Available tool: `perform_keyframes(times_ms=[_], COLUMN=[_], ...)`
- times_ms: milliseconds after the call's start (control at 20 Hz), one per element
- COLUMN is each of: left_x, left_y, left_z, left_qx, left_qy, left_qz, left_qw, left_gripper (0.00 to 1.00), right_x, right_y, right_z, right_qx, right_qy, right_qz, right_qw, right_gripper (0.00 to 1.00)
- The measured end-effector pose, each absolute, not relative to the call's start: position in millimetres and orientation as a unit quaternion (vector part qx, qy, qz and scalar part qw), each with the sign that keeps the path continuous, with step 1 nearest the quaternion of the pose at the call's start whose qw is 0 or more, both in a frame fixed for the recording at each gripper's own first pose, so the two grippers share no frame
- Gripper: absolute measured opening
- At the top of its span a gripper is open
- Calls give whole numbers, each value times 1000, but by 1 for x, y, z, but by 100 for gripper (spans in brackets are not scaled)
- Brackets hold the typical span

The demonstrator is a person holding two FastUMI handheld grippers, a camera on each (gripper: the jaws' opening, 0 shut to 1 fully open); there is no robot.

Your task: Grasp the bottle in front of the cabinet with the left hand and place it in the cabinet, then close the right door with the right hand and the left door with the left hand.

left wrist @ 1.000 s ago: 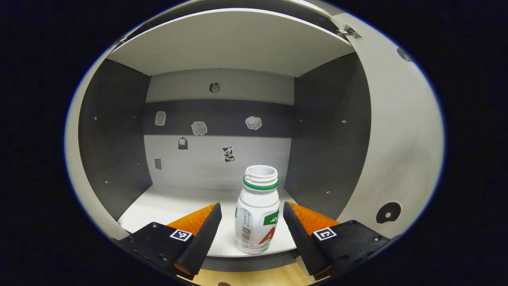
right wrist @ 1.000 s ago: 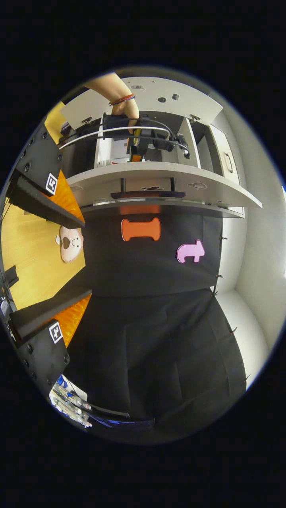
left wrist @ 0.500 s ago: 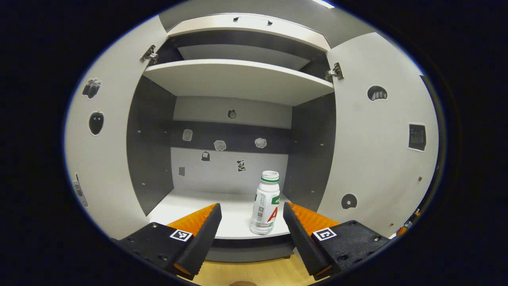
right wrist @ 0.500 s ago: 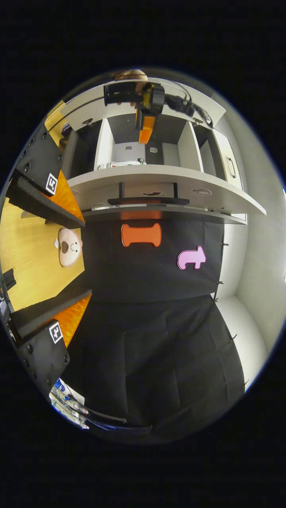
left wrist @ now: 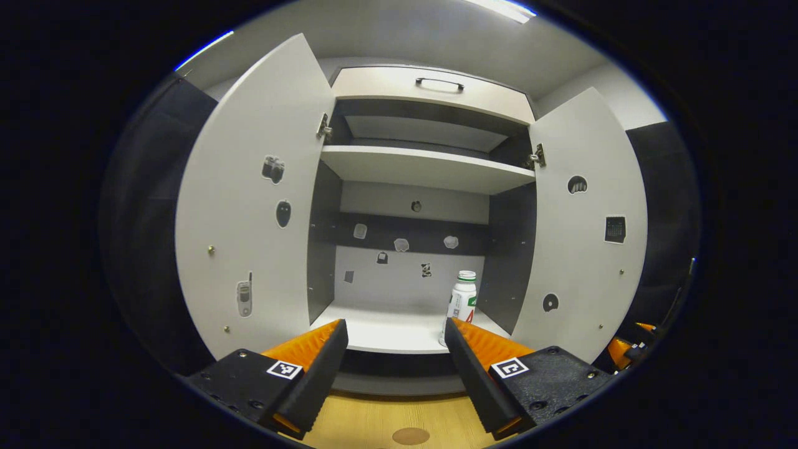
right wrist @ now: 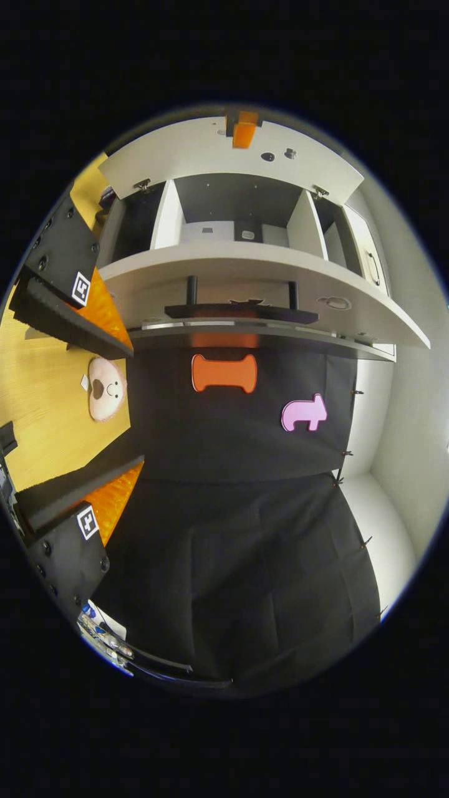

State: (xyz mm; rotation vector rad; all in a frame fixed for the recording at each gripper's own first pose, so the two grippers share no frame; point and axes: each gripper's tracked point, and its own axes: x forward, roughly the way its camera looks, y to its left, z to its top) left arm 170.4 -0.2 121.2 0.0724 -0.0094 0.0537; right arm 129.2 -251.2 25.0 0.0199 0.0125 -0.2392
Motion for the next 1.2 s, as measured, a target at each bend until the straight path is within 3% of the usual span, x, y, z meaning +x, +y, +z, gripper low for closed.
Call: perform_keyframes(times_ms=[450,500,550,600,650,700,800,850,1000,1050,1150,1200], left_x=[102,98,91,88,86,84,80,78,76,76,75,74], left_y=[24,31,38,43,49,55,63,67,79,80,84,87], left_z=[117,117,116,116,115,114,112,109,107,106,102,101], left_qx=[35,39,43,46,47,44,35,32,34,33,27,25], left_qy=[-18,-18,-18,-18,-16,-15,-13,-11,-8,-8,-5,-2], left_qz=[19,22,24,25,27,29,30,30,32,31,28,28], left_qw=[999,999,999,998,998,998,999,999,999,999,999,999], left_gripper=[95,95,95,95,93,95,95,95,95,95,95,95], right_x=[154,153,153,153,154,153,154,154,153,153,153,153], right_y=[-227,-223,-220,-216,-212,-213,-214,-212,-207,-204,-197,-191], right_z=[7,6,5,6,6,4,5,5,8,9,5,3], right_qx=[-37,-42,-44,-43,-42,-44,-46,-45,-56,-59,-46,-37], right_qy=[27,27,26,23,21,21,21,22,22,22,23,26], right_qz=[-110,-109,-110,-108,-110,-115,-121,-121,-129,-133,-132,-127], right_qw=[993,993,993,993,993,992,991,991,990,989,990,991], right_gripper=[100,92,100,92,100,99,95,89,94,87,85,92])
